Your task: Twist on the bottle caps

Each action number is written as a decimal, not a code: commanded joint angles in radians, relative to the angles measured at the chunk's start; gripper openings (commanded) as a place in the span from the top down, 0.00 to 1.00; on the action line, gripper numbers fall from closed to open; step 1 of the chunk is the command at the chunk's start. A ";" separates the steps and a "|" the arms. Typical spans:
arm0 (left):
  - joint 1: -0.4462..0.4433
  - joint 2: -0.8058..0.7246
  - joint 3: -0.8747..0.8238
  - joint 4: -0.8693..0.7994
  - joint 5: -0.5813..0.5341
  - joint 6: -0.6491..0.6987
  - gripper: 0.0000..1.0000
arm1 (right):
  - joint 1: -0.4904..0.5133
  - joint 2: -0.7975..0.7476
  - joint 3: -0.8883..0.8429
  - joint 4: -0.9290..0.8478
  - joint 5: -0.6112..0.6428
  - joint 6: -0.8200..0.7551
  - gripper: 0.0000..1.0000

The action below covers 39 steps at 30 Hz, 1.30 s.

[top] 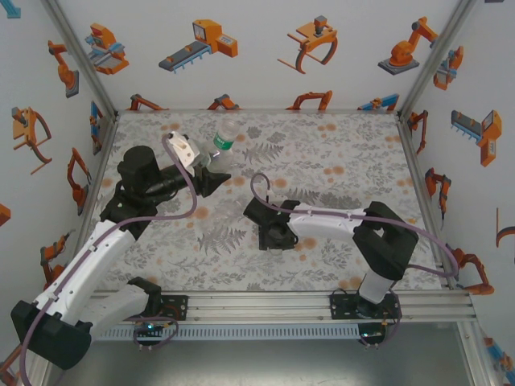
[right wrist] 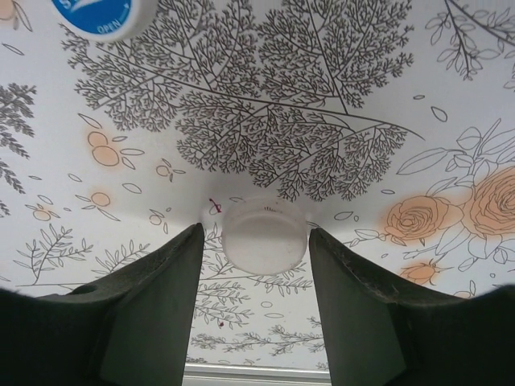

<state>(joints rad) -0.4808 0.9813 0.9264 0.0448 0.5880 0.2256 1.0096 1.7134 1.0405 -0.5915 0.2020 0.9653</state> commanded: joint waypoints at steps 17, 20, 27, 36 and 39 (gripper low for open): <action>-0.001 0.012 0.008 0.019 0.029 -0.010 1.00 | 0.010 0.043 0.023 -0.042 -0.008 -0.011 0.51; -0.001 0.012 0.010 0.016 0.027 -0.008 1.00 | 0.010 0.044 0.025 -0.051 -0.014 -0.012 0.51; 0.000 0.012 0.012 0.012 0.026 -0.005 1.00 | 0.012 0.036 0.033 -0.070 -0.016 -0.013 0.51; -0.001 0.010 0.012 0.008 0.025 -0.003 1.00 | 0.013 0.037 0.040 -0.078 -0.016 -0.012 0.52; 0.000 0.011 0.012 0.007 0.026 -0.003 1.00 | 0.014 0.036 0.039 -0.075 -0.016 -0.013 0.52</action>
<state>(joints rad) -0.4808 0.9928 0.9264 0.0437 0.5957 0.2226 1.0153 1.7409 1.0615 -0.6250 0.1917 0.9646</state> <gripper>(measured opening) 0.547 0.484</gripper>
